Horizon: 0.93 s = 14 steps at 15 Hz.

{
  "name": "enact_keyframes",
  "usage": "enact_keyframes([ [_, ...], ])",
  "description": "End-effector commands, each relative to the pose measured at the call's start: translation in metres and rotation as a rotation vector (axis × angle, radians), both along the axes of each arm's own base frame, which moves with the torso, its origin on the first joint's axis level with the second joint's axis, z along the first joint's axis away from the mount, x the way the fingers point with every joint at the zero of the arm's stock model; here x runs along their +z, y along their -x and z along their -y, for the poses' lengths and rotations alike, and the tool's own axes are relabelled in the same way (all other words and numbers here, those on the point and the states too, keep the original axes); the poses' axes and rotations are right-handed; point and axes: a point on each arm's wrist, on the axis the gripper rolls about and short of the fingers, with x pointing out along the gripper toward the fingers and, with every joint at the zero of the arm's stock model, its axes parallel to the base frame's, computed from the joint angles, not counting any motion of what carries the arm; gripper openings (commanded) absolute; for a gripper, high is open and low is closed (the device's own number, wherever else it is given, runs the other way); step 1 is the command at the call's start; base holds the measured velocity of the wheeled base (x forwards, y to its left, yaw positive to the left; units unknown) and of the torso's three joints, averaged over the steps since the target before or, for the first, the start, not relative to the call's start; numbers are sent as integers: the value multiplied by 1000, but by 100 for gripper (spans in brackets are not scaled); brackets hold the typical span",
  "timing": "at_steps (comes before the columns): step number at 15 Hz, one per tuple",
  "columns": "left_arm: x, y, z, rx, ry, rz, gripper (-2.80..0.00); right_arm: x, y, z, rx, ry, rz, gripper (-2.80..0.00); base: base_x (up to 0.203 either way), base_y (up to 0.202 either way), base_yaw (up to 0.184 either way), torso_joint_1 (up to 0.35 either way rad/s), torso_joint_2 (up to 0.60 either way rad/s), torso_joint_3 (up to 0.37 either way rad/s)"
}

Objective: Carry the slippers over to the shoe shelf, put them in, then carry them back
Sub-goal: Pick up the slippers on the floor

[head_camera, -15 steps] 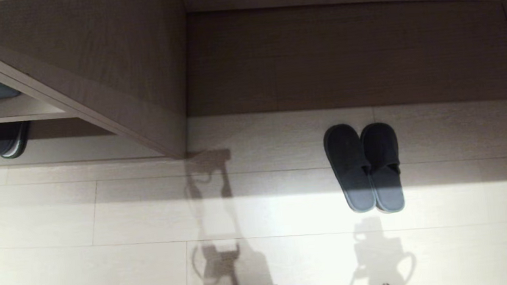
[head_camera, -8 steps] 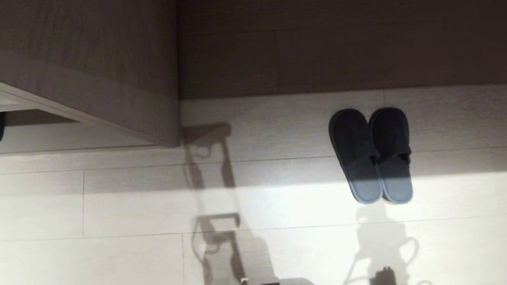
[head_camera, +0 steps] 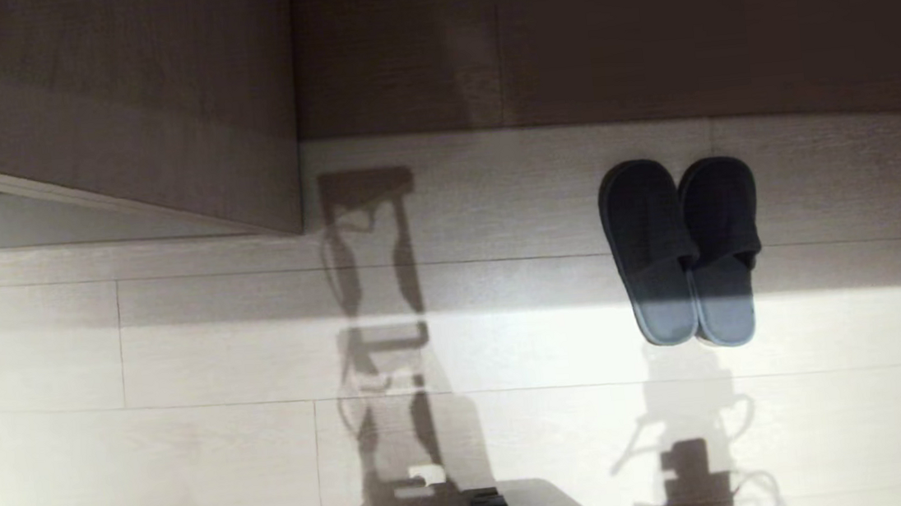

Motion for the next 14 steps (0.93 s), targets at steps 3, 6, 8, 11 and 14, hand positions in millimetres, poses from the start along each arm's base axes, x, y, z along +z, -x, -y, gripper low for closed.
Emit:
enact_keyframes([
  [3,0,0,0,1,-1,-1,-280,0,0,0,0,-1,-3,-280,0,0,0,5,2,-194],
  [6,0,0,0,1,1,-1,-280,0,0,0,0,-4,-2,-280,0,0,0,3,3,-197],
  [8,0,0,0,1,1,-1,-280,0,0,0,0,-3,-3,-280,0,0,0,2,1,-205],
  [11,0,0,0,-1,1,-1,-280,0,0,0,0,-3,-2,-280,0,0,0,2,3,-196],
  [14,0,0,0,1,-1,1,-280,1,0,0,11,12,7,-280,0,0,0,2,3,-120],
])
